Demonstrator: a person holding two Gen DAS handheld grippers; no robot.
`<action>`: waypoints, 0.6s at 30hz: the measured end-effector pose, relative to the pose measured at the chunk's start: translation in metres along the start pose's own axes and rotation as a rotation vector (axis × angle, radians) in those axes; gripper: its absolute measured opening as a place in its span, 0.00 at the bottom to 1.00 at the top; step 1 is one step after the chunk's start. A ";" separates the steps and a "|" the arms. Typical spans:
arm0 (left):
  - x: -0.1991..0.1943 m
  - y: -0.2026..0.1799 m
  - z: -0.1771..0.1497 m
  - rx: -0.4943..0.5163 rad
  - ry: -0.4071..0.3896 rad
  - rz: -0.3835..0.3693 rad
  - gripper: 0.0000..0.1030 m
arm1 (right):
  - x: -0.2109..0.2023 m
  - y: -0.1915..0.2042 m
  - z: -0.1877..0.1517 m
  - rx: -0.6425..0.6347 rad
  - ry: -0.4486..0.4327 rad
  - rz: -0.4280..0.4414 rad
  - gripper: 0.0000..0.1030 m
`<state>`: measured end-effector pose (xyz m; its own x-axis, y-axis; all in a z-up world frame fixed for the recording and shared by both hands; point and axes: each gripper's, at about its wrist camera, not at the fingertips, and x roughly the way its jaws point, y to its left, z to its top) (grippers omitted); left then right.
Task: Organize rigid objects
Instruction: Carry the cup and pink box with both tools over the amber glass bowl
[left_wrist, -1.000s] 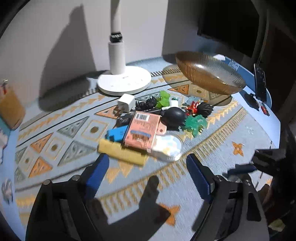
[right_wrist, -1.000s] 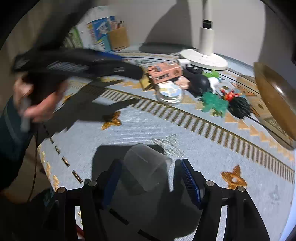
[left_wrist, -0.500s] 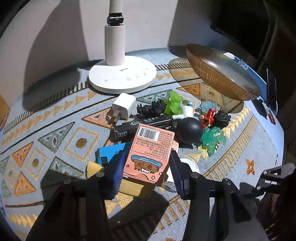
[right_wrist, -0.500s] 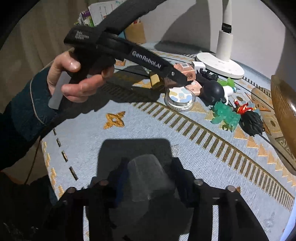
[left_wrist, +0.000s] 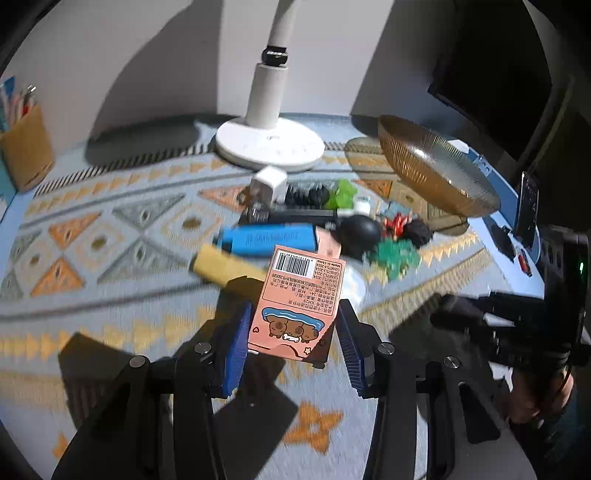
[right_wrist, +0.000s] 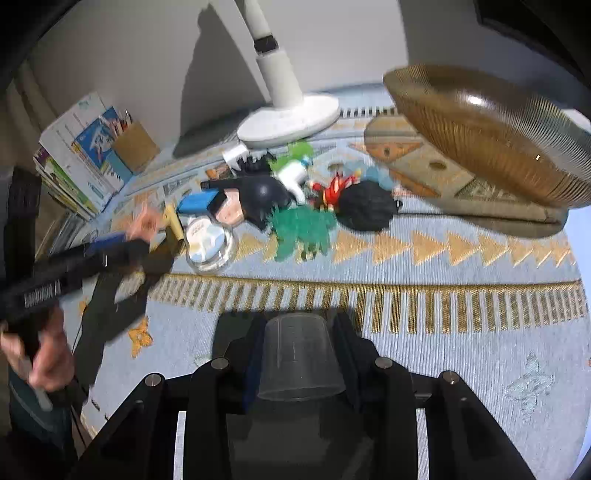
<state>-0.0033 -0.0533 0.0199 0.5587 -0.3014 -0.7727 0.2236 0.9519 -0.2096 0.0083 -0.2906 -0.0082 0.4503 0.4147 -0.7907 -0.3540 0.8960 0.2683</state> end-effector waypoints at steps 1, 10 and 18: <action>-0.002 -0.001 -0.007 -0.001 -0.001 0.005 0.41 | -0.001 0.003 -0.002 -0.009 0.002 -0.014 0.35; -0.006 -0.008 -0.035 -0.023 -0.009 -0.006 0.41 | -0.009 0.016 -0.023 -0.078 -0.014 -0.018 0.64; -0.002 -0.013 -0.042 -0.034 0.003 -0.014 0.41 | -0.014 0.011 -0.027 -0.070 -0.027 -0.020 0.59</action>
<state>-0.0411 -0.0626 -0.0009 0.5530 -0.3148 -0.7714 0.2044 0.9488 -0.2406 -0.0240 -0.2902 -0.0092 0.4791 0.4019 -0.7804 -0.4011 0.8910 0.2126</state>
